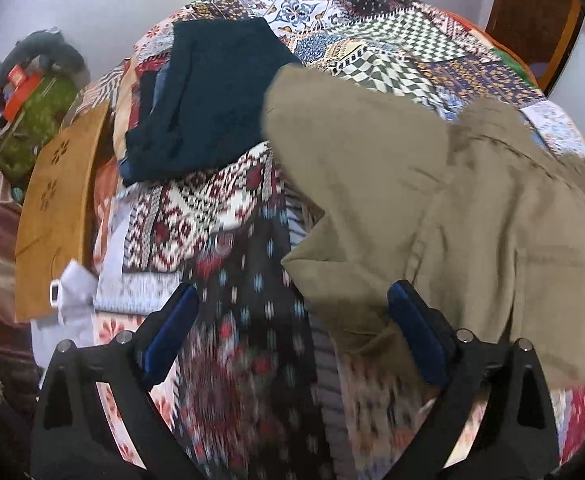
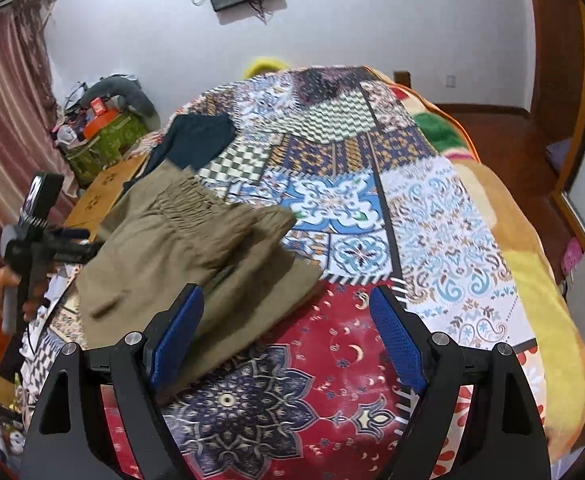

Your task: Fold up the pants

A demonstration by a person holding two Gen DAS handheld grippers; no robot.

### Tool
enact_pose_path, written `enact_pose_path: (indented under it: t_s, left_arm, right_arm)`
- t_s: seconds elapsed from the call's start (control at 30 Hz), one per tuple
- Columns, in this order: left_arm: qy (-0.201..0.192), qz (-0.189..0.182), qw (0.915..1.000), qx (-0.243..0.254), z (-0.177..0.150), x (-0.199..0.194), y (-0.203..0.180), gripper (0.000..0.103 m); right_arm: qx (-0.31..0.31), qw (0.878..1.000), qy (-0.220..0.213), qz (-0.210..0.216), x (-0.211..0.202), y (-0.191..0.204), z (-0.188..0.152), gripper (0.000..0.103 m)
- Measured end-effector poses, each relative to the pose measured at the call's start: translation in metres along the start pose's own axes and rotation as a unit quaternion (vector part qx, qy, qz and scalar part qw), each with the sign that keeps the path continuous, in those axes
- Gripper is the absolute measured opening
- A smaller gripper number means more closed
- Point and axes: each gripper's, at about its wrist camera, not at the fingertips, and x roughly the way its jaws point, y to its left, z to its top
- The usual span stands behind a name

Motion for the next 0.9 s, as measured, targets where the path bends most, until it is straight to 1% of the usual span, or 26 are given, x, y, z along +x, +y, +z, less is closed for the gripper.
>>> enact_pose_path:
  t_s: [0.1, 0.17, 0.3, 0.37, 0.43, 0.53, 0.6, 0.67, 0.77, 0.87, 0.9]
  left_arm:
    - [-0.010, -0.008, 0.9998, -0.011, -0.018, -0.017, -0.005, 0.097]
    - [-0.018, -0.020, 0.9995, -0.016, -0.027, -0.025, -0.012, 0.097]
    - [-0.034, -0.048, 0.9982, -0.006, -0.038, -0.038, -0.028, 0.097]
    - [-0.042, -0.055, 0.9976, 0.001, -0.038, -0.042, -0.032, 0.097]
    - [-0.059, -0.043, 0.9973, 0.005, -0.040, -0.048, -0.033, 0.097]
    - [-0.080, -0.014, 0.9967, -0.001, -0.044, -0.054, -0.025, 0.095]
    - [-0.075, 0.007, 0.9970, -0.013, -0.049, -0.050, -0.013, 0.092]
    - [-0.065, 0.022, 0.9973, -0.027, -0.055, -0.044, -0.001, 0.092]
    - [-0.058, 0.032, 0.9965, -0.051, -0.067, -0.039, 0.019, 0.092]
    - [-0.050, 0.061, 0.9952, -0.058, -0.070, -0.039, 0.032, 0.090]
    - [-0.049, 0.059, 0.9952, -0.060, -0.069, -0.040, 0.036, 0.089]
  right_arm:
    - [-0.011, 1.000, -0.003, 0.007, 0.000, 0.009, 0.001, 0.082]
    - [-0.020, 1.000, -0.004, 0.013, 0.002, 0.016, 0.001, 0.082]
    - [-0.025, 0.999, -0.003, 0.040, 0.009, 0.027, 0.000, 0.082]
    - [-0.025, 0.998, -0.002, 0.059, 0.014, 0.032, 0.001, 0.076]
    - [-0.028, 0.997, 0.007, 0.074, 0.022, 0.035, 0.003, 0.061]
    - [-0.039, 0.996, 0.032, 0.079, 0.039, 0.041, 0.001, 0.049]
    - [-0.043, 0.995, 0.056, 0.076, 0.053, 0.042, -0.006, 0.047]
    - [-0.040, 0.994, 0.064, 0.078, 0.059, 0.040, -0.013, 0.047]
    - [-0.033, 0.994, 0.061, 0.082, 0.056, 0.038, -0.016, 0.047]
    - [-0.031, 0.994, 0.063, 0.082, 0.052, 0.036, -0.015, 0.047]
    - [-0.035, 0.994, 0.063, 0.080, 0.051, 0.037, -0.015, 0.047]
